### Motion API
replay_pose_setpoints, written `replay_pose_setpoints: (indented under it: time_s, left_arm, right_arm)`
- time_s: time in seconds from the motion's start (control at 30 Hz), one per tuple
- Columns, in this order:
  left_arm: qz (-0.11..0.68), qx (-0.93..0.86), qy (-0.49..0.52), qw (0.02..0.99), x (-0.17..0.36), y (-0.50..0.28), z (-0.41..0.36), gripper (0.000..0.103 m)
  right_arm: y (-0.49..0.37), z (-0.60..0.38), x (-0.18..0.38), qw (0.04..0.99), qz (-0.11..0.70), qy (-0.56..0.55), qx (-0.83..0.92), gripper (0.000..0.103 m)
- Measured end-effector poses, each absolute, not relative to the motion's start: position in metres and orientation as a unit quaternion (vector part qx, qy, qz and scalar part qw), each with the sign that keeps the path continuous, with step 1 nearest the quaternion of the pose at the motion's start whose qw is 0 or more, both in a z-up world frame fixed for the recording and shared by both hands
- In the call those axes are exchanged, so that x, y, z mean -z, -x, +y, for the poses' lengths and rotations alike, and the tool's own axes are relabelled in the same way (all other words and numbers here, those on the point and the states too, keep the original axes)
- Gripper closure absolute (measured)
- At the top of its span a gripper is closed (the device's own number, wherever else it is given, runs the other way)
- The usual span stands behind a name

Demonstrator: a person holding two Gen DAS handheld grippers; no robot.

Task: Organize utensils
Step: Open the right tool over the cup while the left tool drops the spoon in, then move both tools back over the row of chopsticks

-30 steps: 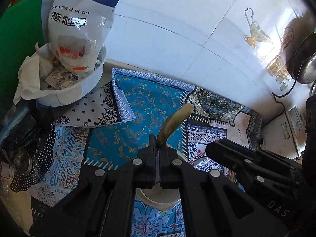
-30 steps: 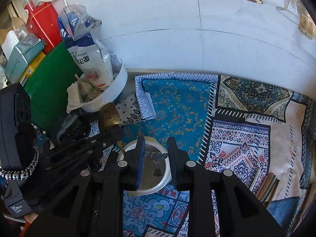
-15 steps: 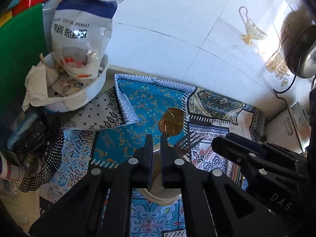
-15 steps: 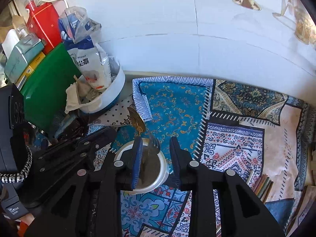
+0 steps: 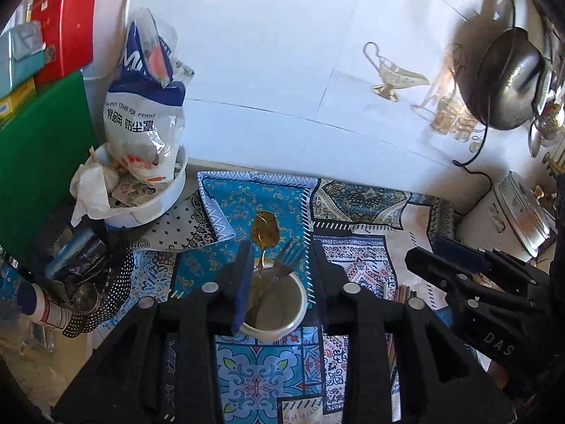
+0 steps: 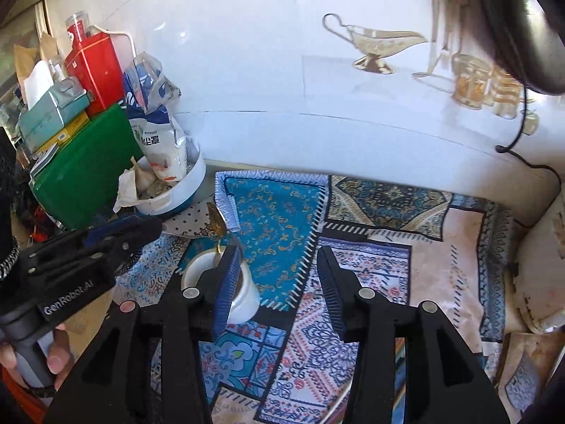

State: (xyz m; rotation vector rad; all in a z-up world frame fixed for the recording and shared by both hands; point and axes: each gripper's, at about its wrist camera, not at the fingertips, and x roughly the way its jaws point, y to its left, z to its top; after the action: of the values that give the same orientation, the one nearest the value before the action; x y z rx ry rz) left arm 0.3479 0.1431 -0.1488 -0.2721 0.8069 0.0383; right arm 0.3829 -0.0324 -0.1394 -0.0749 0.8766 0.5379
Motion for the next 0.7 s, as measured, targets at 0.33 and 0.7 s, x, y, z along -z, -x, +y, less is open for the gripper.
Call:
replay_pose_setpoints:
  time_s: [0.33, 0.7]
  left_arm:
    - [0.408, -0.001, 0.103, 0.907, 0.155, -0.336, 0.096, 0.055]
    - [0.474, 0.042, 0.068, 0.877, 0.203, -0.35, 0.025, 0.055]
  right_arm:
    - [-0.366, -0.089, 0.149, 0.879, 0.424, 0.028, -0.218, 0.056]
    - [-0.363, -0.17, 0.198, 0.865, 0.481, 0.004, -0.144, 0.056]
